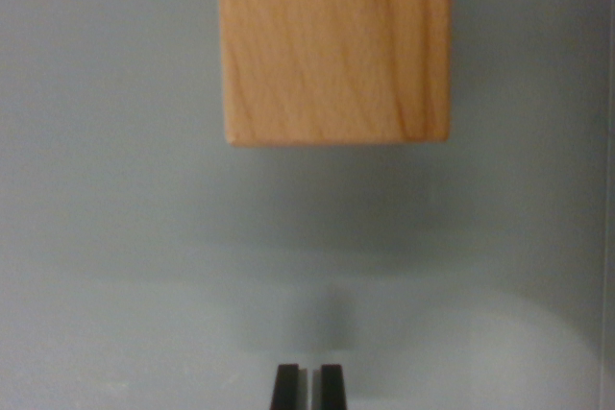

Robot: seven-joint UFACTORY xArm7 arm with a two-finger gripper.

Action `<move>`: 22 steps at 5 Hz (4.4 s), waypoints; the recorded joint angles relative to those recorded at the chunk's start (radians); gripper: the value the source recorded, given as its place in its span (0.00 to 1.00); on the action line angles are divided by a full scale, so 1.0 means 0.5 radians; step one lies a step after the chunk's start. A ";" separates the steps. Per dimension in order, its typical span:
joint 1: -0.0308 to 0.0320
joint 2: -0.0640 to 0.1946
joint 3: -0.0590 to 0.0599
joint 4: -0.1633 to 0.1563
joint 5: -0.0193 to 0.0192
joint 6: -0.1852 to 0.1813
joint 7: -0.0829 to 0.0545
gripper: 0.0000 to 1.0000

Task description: Push wooden cube

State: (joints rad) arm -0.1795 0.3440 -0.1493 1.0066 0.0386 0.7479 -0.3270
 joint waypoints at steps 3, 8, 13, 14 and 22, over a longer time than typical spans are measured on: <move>0.000 0.001 0.000 0.002 0.0000 0.001 0.000 1.00; 0.000 0.058 0.008 0.095 0.0019 0.038 0.010 1.00; -0.001 0.132 0.019 0.218 0.0043 0.087 0.023 1.00; -0.001 0.179 0.026 0.296 0.0058 0.118 0.031 1.00; -0.002 0.393 0.056 0.652 0.0128 0.259 0.069 1.00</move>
State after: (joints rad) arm -0.1807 0.5403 -0.1212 1.3323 0.0451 0.8776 -0.2927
